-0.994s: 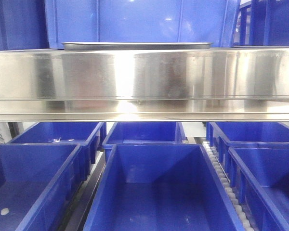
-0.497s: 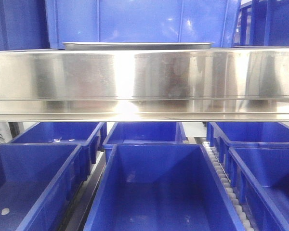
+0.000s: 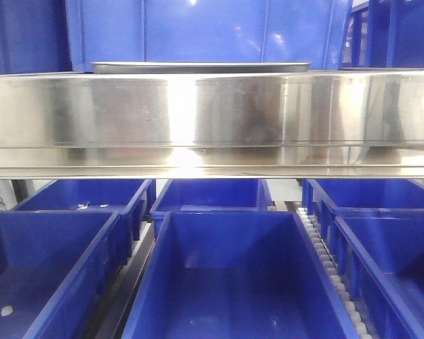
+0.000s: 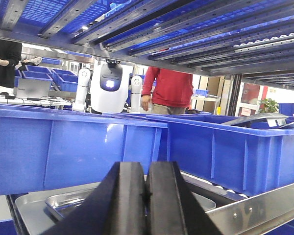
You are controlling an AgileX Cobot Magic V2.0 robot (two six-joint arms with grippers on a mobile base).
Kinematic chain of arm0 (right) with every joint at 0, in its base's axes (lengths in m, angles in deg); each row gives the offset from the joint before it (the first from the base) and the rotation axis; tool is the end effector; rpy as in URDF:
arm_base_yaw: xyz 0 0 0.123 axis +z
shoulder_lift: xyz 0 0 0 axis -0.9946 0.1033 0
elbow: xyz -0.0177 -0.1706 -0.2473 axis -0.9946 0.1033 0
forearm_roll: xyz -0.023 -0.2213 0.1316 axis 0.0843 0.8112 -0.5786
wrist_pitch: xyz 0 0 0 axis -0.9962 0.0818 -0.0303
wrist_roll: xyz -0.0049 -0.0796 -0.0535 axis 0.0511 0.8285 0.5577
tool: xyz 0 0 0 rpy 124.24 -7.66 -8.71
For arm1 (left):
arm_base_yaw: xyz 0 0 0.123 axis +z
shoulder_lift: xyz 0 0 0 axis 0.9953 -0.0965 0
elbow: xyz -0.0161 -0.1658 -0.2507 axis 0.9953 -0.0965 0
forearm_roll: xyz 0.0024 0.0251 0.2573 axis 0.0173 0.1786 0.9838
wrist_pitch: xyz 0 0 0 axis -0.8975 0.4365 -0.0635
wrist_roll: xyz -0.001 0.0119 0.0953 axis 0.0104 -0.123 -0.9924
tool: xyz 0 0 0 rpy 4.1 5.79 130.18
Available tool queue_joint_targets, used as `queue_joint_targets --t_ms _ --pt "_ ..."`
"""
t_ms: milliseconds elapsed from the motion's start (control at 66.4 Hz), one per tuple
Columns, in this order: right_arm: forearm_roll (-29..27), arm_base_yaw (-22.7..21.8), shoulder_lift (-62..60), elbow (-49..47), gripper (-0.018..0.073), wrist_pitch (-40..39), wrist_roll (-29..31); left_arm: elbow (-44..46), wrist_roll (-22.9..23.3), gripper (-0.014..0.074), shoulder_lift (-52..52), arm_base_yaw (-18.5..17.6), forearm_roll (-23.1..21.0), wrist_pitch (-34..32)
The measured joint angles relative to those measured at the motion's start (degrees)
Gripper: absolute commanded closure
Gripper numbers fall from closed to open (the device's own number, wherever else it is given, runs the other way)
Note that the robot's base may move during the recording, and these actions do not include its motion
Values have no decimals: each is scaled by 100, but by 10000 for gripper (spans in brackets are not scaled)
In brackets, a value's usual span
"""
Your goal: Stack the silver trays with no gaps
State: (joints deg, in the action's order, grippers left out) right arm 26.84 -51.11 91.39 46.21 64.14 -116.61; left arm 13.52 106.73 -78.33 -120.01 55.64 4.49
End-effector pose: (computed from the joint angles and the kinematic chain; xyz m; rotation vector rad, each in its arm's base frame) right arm 0.0853 0.0595 0.3728 -0.3195 1.3586 0.6402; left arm 0.0474 -0.0326 0.3455 0.3400 1.3056 -0.6039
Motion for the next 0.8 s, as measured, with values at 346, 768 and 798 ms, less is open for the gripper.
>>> queue_joint_targets --t_ms 346,768,798 --pt "-450 -87 -70 70 577 265 240 0 0 610 0 0 0 0" --pt "-2690 -2669 -1501 2217 577 -36 3499 0 0 610 0 0 0 0" --pt "-2733 -2785 -1640 2375 577 -36 3527 0 0 610 0 0 0 0"
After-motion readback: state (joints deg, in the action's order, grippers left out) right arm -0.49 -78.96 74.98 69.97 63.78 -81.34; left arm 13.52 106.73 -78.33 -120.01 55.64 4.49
